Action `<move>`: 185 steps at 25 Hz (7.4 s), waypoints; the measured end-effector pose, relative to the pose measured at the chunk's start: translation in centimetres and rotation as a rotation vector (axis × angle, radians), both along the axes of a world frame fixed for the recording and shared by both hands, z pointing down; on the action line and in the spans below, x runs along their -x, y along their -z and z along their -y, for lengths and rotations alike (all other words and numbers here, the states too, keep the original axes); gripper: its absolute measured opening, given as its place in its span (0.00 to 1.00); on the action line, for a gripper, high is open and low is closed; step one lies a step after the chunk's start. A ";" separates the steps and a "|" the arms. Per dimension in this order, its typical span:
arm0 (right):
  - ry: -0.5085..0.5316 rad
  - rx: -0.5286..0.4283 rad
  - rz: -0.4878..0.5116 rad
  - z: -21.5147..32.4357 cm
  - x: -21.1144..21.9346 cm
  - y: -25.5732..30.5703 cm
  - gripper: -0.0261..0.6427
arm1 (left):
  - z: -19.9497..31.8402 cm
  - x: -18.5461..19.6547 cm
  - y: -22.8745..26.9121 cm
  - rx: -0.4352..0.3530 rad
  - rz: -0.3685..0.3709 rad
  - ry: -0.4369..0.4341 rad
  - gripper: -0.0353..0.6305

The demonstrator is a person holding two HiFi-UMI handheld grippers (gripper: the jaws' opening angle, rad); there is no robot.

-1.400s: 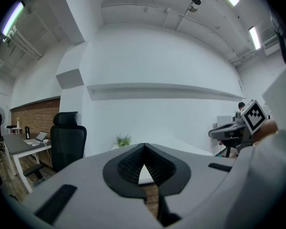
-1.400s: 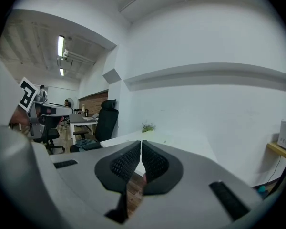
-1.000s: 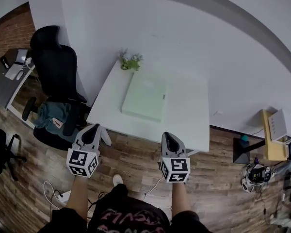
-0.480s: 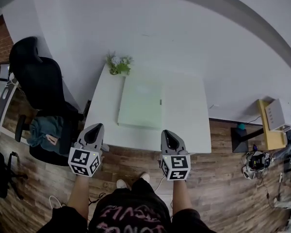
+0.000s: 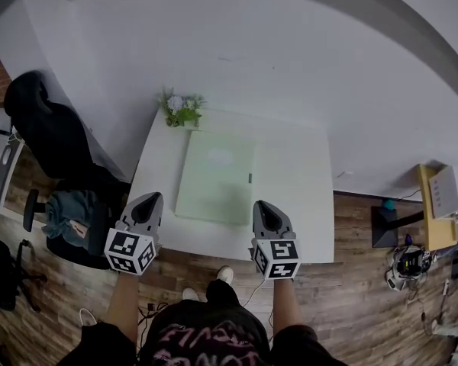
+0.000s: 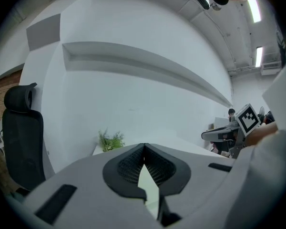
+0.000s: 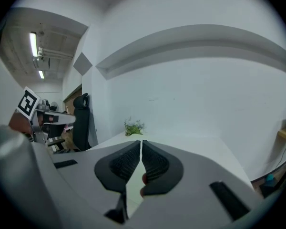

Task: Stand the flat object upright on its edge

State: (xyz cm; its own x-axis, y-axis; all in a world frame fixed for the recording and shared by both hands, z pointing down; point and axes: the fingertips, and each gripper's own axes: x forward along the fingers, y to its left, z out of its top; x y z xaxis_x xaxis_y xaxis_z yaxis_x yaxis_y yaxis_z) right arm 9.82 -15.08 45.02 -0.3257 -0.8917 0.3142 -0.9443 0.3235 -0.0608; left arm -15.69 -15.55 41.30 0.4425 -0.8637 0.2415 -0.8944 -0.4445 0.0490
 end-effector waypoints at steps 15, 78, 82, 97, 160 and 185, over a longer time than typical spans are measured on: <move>0.057 0.116 0.021 7.0 -2.6 -4.0 0.08 | 6.6 -3.7 -3.1 0.098 0.028 0.015 0.08; 0.104 0.699 0.135 10.3 0.5 -17.1 0.45 | 12.7 -5.1 -18.8 0.605 -0.021 -0.249 0.44; 0.095 0.690 0.116 10.2 0.5 -16.9 0.45 | 12.8 -5.3 -18.6 0.589 -0.006 -0.258 0.43; 0.043 0.479 0.011 11.9 0.4 -12.7 0.45 | 14.9 -5.6 -14.6 0.416 0.050 -0.278 0.42; -0.047 -0.199 -0.130 7.3 3.7 -7.0 0.45 | 10.4 -2.9 -9.4 -0.214 0.082 -0.183 0.40; -0.103 -0.114 -0.107 5.4 1.5 -6.3 0.45 | 9.2 -0.8 -7.9 -0.148 0.091 -0.161 0.43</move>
State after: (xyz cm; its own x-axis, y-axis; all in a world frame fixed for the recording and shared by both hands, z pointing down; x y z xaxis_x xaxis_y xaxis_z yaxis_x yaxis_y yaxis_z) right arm 8.34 -20.52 51.37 -0.2013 -0.9504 0.2372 -0.9718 0.2242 0.0734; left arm -14.90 -24.73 49.21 0.5595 -0.8126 0.1632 -0.8091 -0.5782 -0.1051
